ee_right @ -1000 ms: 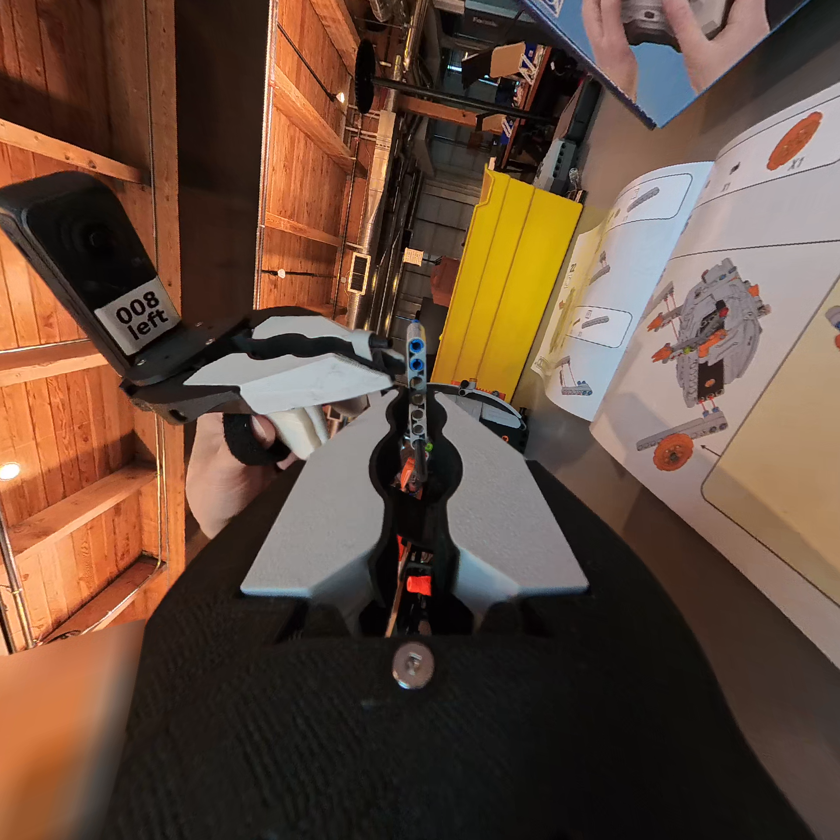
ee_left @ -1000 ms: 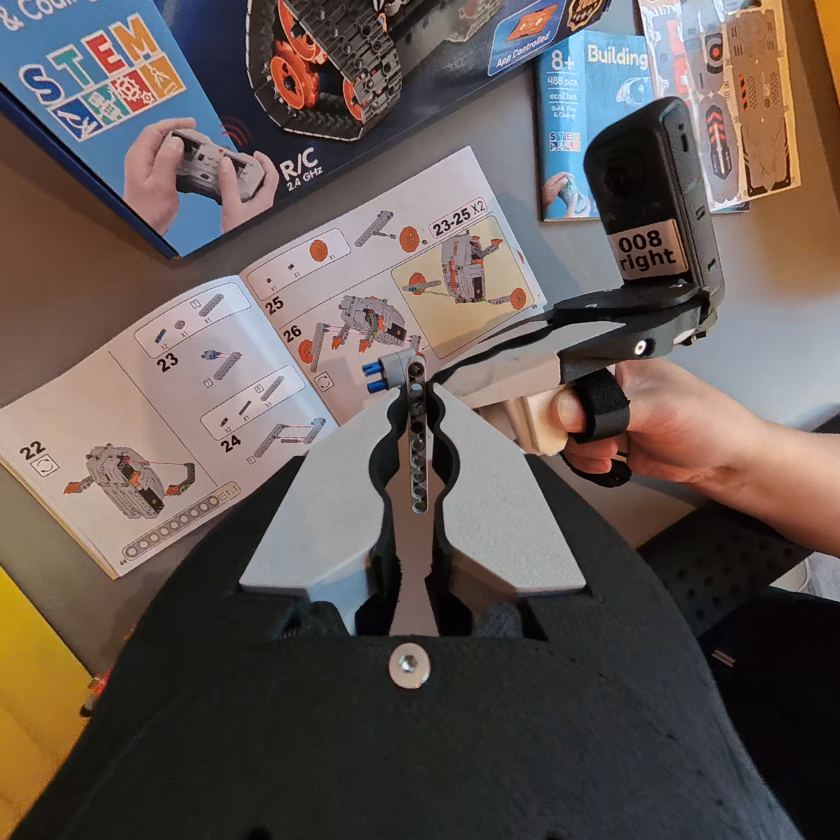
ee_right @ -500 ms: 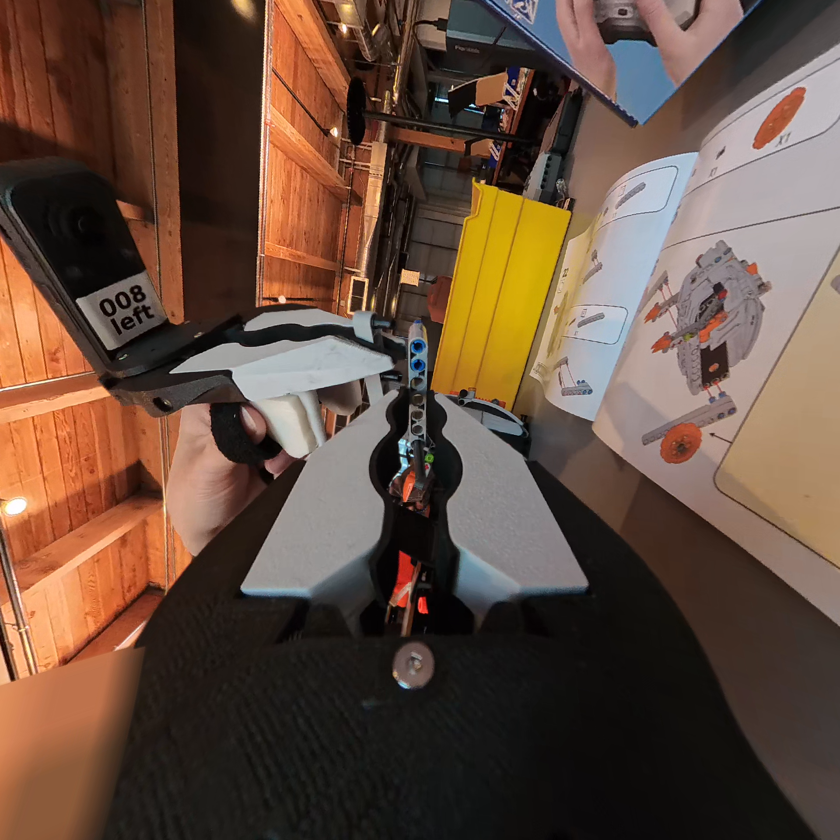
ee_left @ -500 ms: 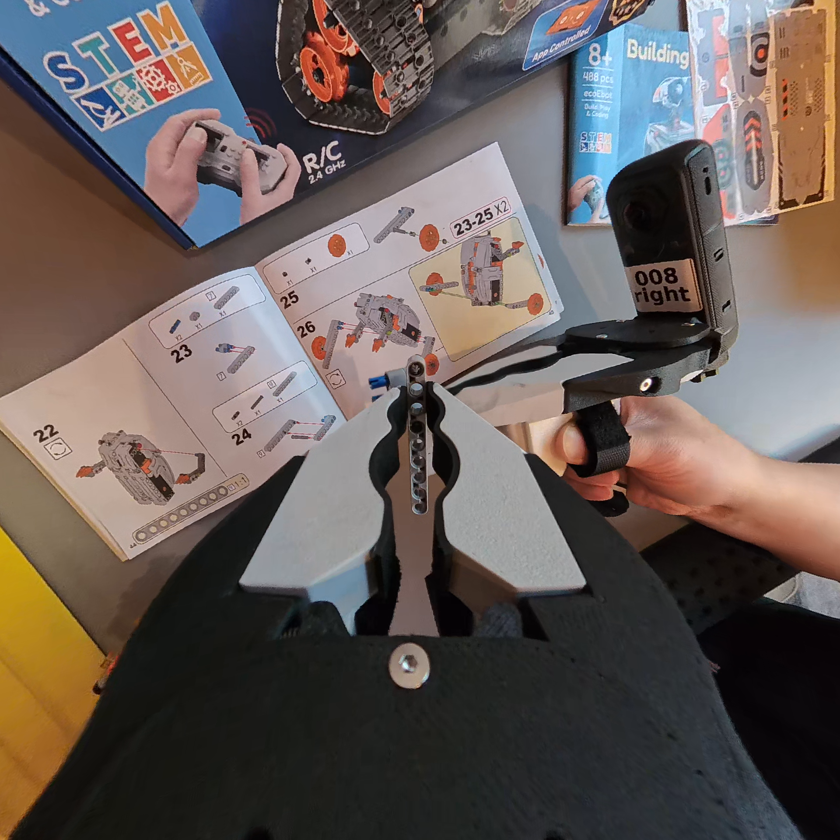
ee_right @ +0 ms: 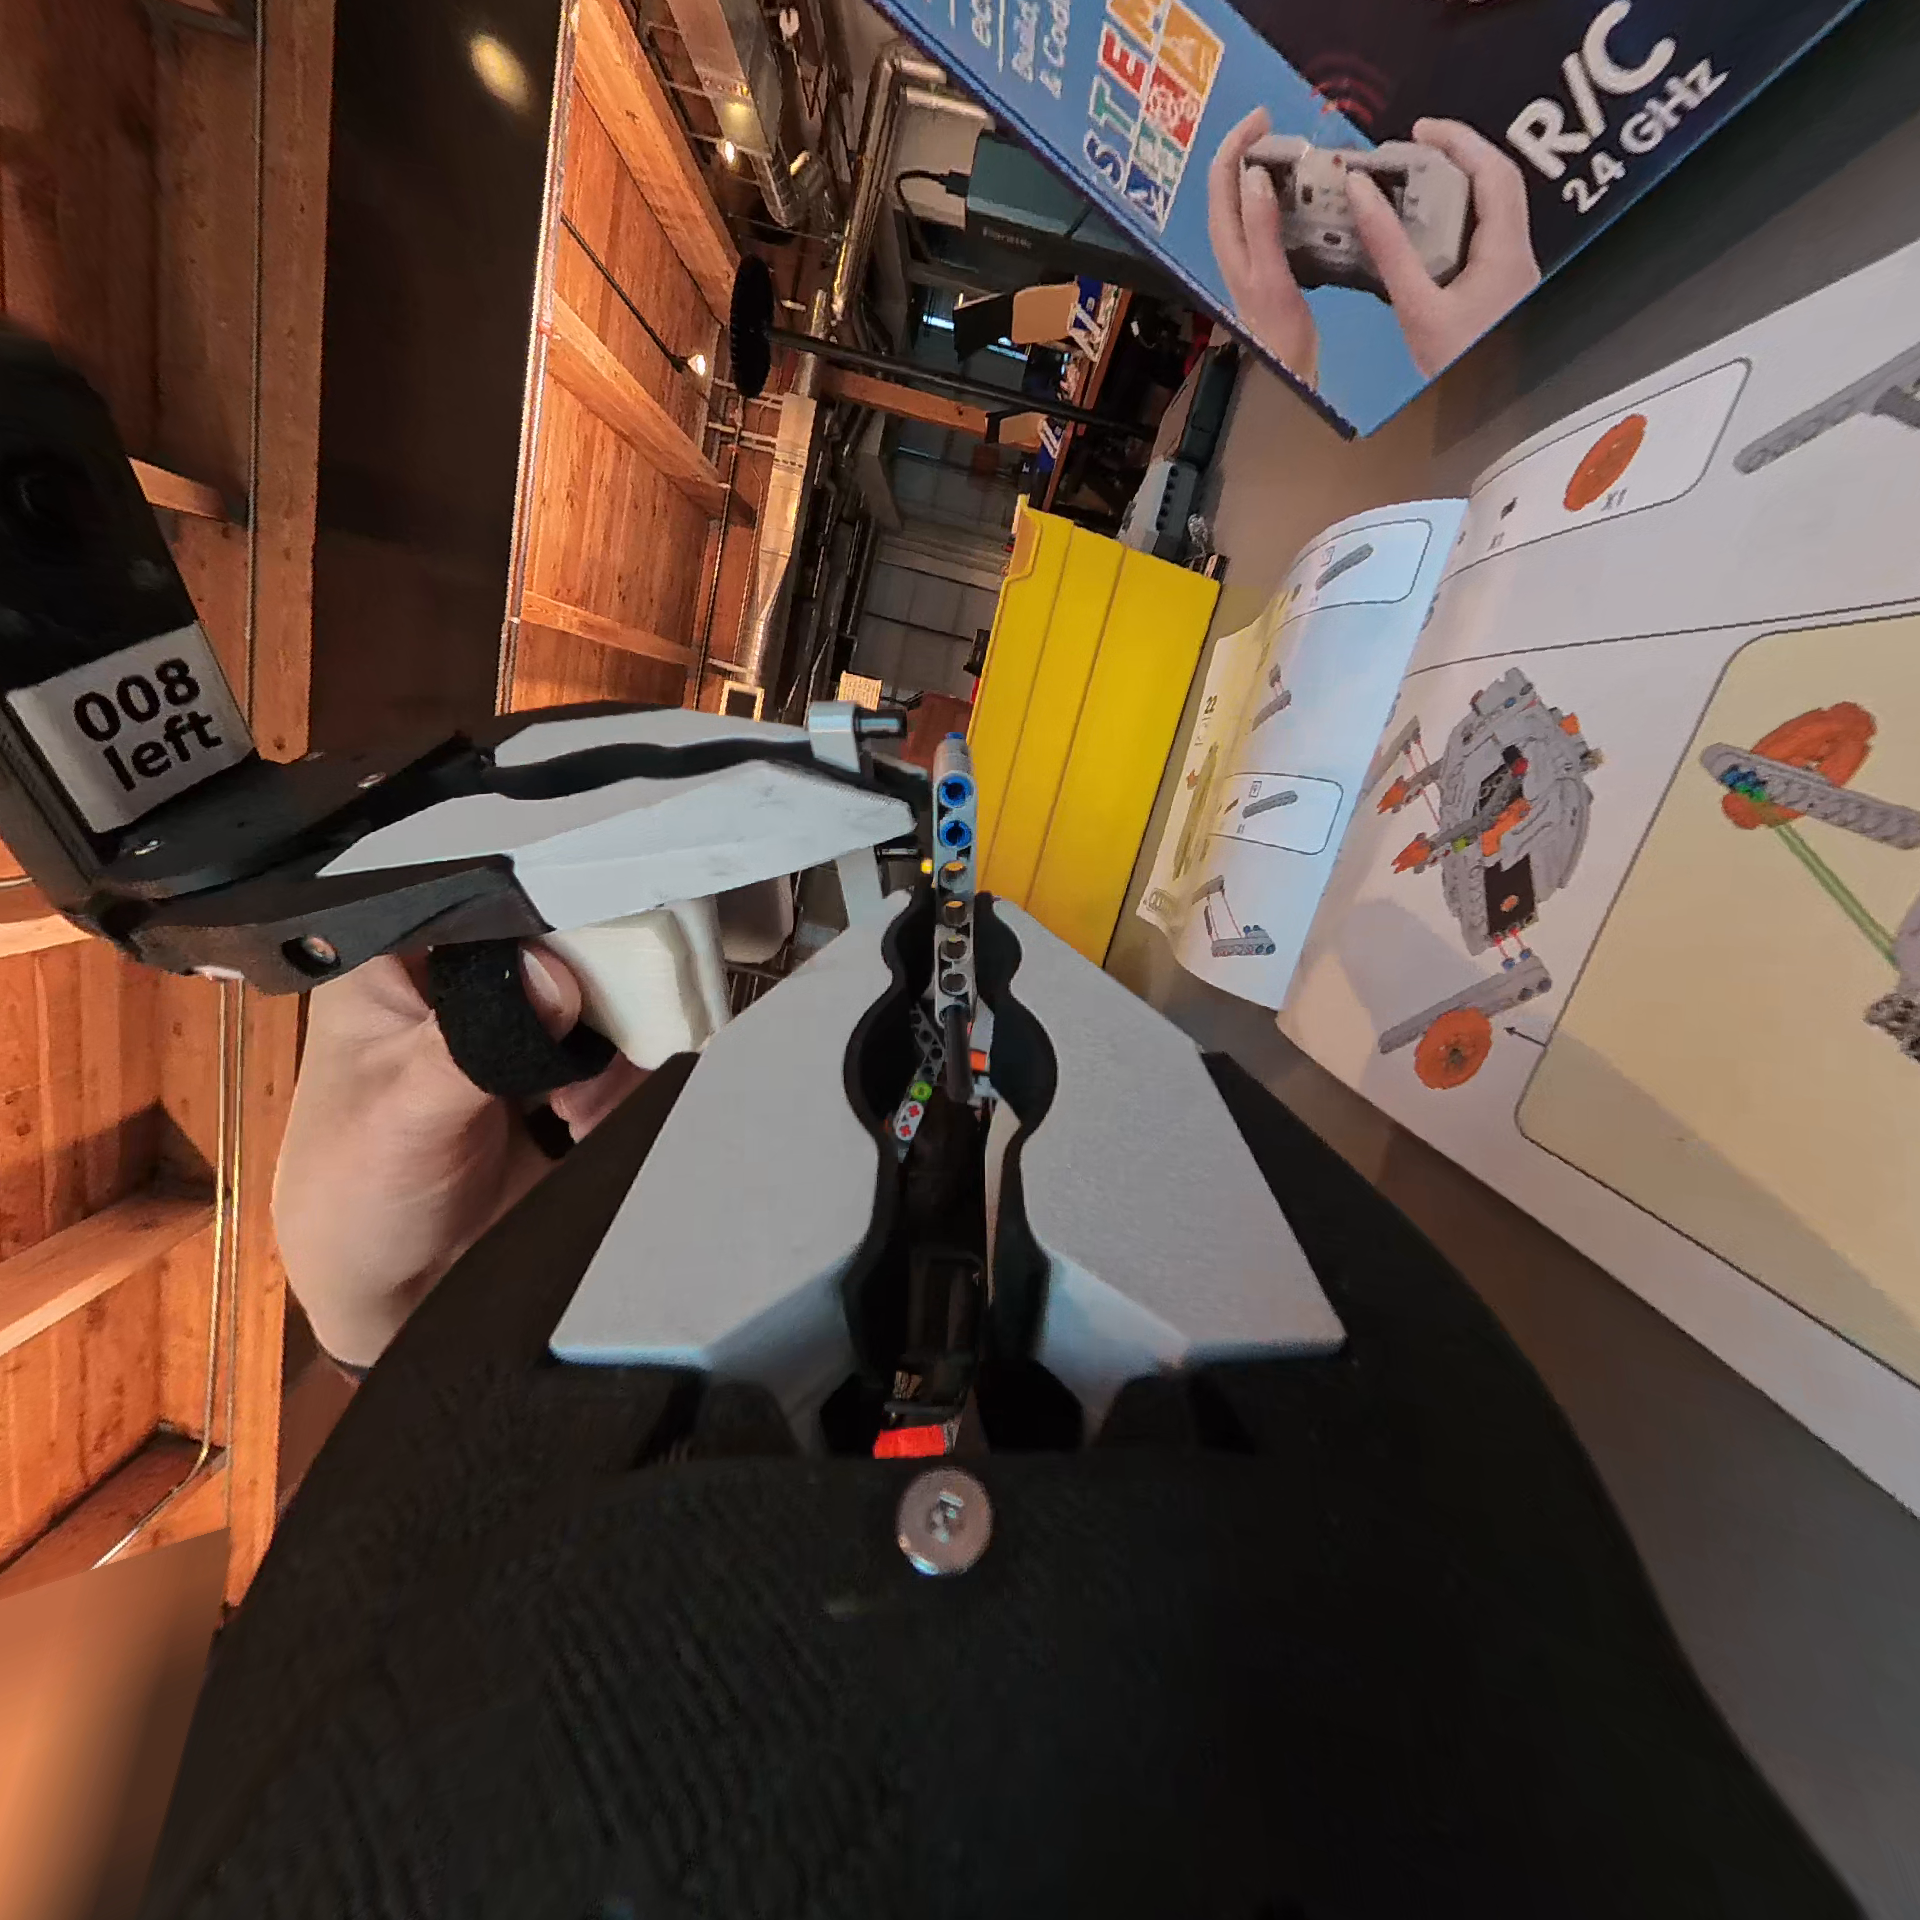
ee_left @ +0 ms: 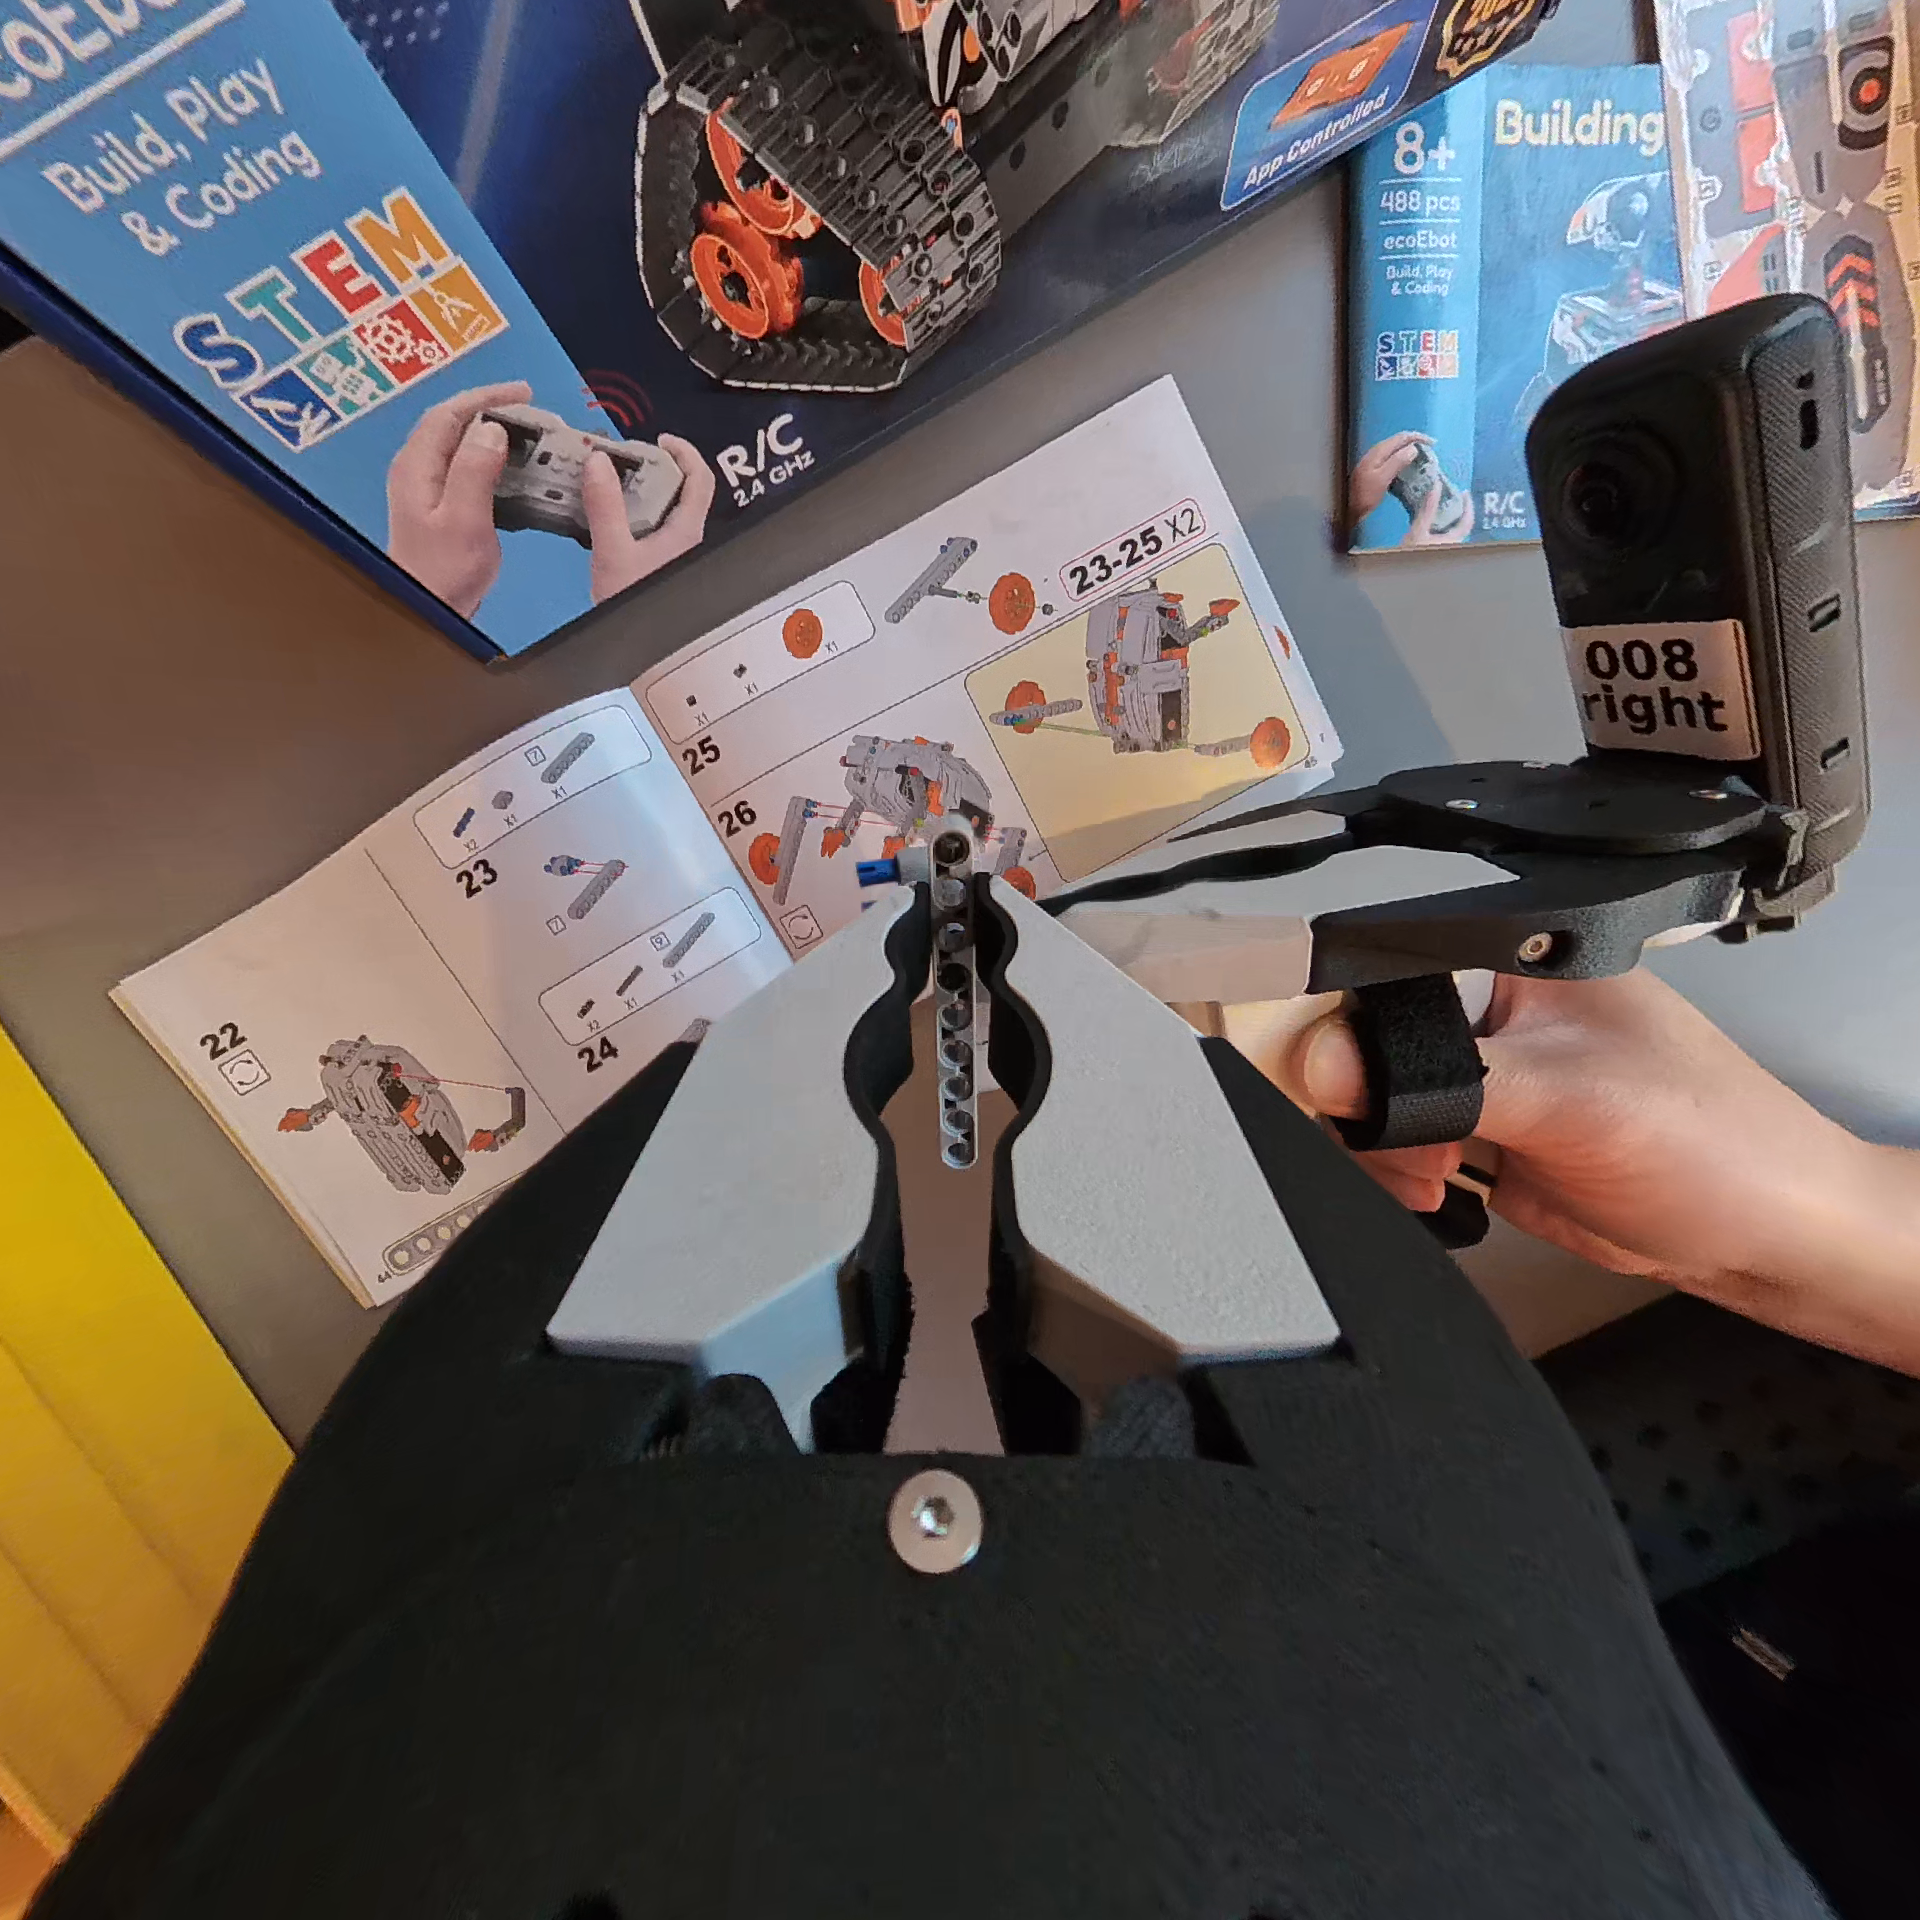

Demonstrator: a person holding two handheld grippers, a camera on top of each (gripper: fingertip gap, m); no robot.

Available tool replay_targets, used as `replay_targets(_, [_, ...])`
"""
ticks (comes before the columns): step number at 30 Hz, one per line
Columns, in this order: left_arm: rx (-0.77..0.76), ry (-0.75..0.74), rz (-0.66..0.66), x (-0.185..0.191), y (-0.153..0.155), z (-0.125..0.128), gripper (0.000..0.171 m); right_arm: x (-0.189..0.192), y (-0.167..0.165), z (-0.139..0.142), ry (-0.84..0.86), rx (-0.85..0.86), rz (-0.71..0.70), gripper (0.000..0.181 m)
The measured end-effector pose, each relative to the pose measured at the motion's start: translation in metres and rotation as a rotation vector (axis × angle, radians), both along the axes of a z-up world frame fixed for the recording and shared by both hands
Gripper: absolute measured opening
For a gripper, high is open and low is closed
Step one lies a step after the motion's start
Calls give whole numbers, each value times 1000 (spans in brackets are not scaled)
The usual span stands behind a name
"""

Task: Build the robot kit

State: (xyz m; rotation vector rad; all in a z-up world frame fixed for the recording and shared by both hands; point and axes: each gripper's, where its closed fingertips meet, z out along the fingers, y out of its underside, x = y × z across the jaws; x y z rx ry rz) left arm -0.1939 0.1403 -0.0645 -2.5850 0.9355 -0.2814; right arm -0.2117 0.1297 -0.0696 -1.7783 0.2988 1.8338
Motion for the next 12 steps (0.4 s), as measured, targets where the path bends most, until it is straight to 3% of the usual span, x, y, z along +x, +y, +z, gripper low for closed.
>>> replay_targets(12, [19,97,-17,19,9,-7,5,15,9,-5,33,-49,-59,3])
